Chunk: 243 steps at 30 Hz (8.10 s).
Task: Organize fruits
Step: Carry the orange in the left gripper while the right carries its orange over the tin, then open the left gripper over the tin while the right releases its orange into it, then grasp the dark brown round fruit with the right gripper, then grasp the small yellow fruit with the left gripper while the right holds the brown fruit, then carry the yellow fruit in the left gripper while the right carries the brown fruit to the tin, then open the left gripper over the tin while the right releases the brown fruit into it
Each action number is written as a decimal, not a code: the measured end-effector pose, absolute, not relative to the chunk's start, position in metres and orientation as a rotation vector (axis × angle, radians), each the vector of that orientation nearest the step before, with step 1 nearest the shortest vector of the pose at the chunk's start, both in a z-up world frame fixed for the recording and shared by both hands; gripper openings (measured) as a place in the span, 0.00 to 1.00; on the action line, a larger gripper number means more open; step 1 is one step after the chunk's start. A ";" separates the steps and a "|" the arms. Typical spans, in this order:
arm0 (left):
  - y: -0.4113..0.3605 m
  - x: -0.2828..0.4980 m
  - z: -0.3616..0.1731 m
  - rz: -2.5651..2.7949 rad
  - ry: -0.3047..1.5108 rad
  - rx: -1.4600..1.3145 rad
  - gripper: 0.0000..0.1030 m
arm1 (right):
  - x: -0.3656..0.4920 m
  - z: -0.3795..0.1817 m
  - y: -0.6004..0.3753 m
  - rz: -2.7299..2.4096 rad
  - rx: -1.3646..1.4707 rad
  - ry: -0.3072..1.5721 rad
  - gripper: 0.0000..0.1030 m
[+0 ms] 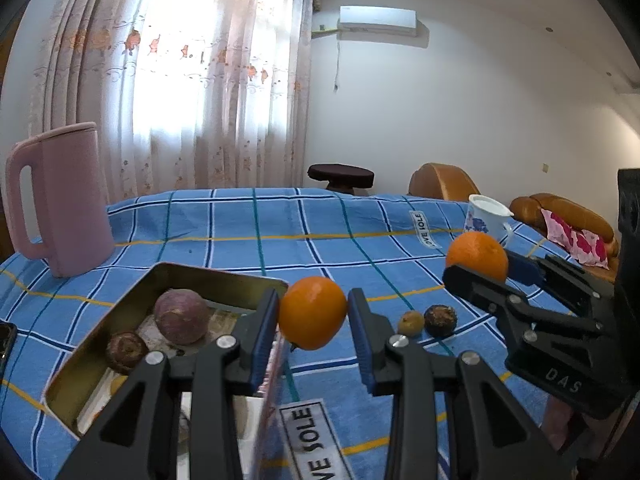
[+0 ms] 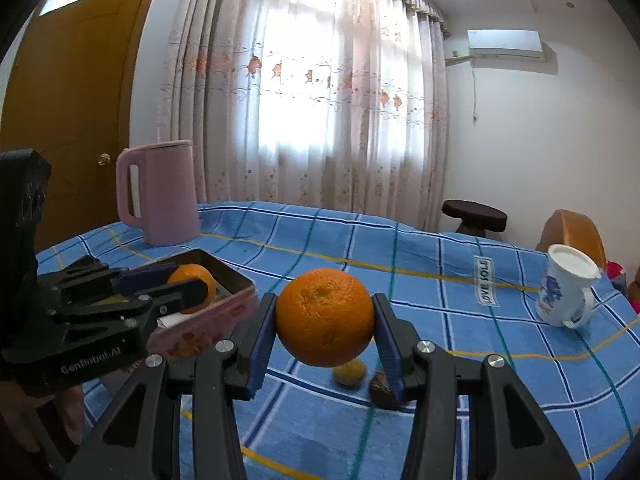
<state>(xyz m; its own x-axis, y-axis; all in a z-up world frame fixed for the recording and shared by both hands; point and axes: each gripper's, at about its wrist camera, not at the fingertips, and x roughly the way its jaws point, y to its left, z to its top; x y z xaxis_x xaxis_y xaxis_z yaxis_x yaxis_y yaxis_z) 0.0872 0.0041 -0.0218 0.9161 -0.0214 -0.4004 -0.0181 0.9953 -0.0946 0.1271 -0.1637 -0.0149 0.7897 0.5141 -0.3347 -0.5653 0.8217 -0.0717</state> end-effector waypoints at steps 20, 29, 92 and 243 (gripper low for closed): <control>0.089 0.063 -0.024 0.138 0.464 -0.162 0.36 | 0.114 -0.006 -0.071 0.802 -0.187 0.354 0.47; 0.132 0.058 -0.037 0.203 0.510 -0.215 0.36 | 0.097 -0.032 -0.020 0.905 -0.284 0.434 0.47; -0.092 0.209 -0.072 -0.196 0.857 0.030 0.55 | 0.221 -0.057 -0.255 0.394 0.114 0.729 0.41; 0.122 0.058 -0.048 0.218 0.569 -0.180 0.44 | 0.131 -0.055 -0.010 0.905 -0.240 0.642 0.53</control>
